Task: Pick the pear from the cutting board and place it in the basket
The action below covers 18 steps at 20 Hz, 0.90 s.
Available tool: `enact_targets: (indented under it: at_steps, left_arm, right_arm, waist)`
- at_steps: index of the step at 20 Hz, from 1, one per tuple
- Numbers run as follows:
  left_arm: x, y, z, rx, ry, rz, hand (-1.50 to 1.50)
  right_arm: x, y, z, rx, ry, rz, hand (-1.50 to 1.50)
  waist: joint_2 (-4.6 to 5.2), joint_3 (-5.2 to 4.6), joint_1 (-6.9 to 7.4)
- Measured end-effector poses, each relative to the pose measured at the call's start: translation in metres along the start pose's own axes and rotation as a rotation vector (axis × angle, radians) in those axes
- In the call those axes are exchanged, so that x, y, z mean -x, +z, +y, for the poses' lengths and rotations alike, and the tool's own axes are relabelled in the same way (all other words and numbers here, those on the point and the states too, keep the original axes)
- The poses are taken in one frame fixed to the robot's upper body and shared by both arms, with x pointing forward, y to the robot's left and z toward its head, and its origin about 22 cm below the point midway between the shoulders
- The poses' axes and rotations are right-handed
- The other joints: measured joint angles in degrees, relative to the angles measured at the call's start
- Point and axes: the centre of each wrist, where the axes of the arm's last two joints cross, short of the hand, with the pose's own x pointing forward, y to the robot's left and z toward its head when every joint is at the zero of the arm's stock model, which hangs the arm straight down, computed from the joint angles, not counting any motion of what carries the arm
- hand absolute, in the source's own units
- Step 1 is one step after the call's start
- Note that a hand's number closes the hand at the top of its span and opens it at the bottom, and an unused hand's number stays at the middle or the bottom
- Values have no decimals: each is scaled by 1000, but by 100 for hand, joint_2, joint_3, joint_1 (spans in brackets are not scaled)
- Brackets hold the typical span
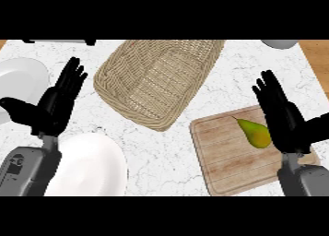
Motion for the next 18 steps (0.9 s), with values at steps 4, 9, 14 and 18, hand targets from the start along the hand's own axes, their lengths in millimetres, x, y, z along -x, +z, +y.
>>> enact_targets:
  at_steps: [4, 9, 14, 18]
  left_arm:
    - [-4, 1, 2, 45, -49, -29, 0]
    - [-7, 3, -1, 137, -143, -58, 0]
    - [3, 18, 5, 166, -187, -42, 0]
    - [2, 22, 7, 170, -205, -40, 0]
  right_arm:
    - [11, -10, -17, -132, -86, 69, 150]
    - [12, -21, -14, -445, -294, 13, -150]
    - [18, -27, -37, -632, -362, -11, -150]
    - [-3, -45, -60, -633, -190, 13, -150]
  waist:
    - [21, 216, 113]
    - [50, 342, 239]
    - [-18, 325, 105]
    - [-38, 316, 70]
